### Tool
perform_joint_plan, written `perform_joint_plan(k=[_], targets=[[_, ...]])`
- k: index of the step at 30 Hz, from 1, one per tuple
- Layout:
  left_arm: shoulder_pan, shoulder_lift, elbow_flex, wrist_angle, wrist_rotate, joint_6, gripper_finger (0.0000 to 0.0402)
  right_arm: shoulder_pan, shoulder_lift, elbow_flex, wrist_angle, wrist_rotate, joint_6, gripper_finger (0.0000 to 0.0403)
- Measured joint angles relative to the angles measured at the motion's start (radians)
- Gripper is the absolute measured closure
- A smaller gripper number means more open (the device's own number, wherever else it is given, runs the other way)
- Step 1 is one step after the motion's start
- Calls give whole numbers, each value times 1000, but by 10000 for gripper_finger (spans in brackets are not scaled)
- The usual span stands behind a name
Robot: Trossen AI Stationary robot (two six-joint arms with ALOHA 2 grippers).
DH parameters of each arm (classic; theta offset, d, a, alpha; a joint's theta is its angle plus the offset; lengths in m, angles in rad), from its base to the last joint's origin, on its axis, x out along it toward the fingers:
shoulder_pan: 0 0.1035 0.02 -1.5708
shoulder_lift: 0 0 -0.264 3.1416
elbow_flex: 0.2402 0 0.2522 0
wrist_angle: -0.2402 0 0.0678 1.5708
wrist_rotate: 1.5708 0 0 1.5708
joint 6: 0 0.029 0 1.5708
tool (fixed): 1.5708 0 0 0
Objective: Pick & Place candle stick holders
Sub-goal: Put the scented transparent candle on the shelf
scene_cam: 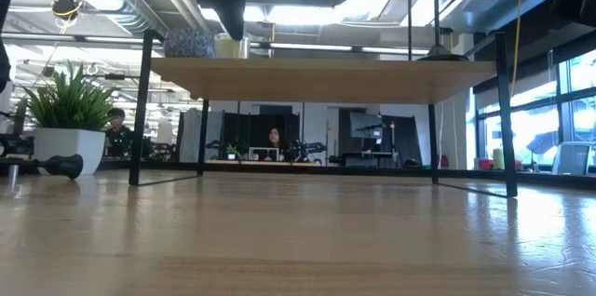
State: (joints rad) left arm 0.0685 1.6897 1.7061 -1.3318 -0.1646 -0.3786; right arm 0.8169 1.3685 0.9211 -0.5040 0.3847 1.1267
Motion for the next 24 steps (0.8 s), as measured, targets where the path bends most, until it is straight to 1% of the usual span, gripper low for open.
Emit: perform_joint_plan(k=[7, 24], targets=[[0, 0, 0, -20, 11, -5, 400, 0, 0, 0, 0, 0, 3, 236], [0, 0, 0, -22, 2, -16, 400, 0, 0, 0, 0, -3, 3, 236]])
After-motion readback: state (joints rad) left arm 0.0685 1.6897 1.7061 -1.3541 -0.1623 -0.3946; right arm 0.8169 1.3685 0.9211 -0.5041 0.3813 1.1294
